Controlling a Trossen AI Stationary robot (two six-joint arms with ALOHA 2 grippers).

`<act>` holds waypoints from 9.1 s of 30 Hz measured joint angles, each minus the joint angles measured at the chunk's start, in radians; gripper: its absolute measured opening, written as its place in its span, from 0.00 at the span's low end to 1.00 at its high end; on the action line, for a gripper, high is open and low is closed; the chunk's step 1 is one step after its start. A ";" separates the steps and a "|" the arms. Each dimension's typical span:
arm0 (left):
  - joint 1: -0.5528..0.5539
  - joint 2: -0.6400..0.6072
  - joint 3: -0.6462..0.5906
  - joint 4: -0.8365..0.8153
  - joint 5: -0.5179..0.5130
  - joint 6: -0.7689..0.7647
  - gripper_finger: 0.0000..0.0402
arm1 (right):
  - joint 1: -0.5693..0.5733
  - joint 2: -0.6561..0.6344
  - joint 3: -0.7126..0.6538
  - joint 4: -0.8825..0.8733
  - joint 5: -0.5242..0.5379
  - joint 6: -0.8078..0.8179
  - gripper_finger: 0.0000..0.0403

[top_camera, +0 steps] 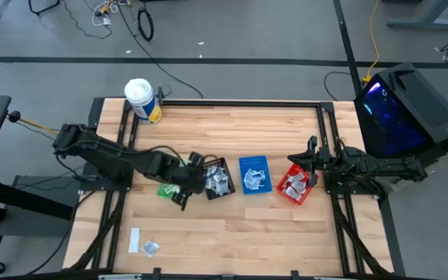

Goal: Pick & Place First Aid Supplies
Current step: Put the towelette pack into the black basket

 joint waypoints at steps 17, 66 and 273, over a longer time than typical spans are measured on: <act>0.167 0.022 0.001 0.170 0.010 -0.036 0.43 | 0.000 0.000 0.000 0.000 0.000 0.000 0.06; 0.272 0.208 -0.001 0.189 0.296 -0.355 0.43 | 0.000 0.000 0.000 0.000 0.000 0.000 0.06; 0.157 0.048 -0.038 0.199 0.194 -0.523 0.54 | 0.000 0.000 0.000 0.000 0.000 0.000 0.06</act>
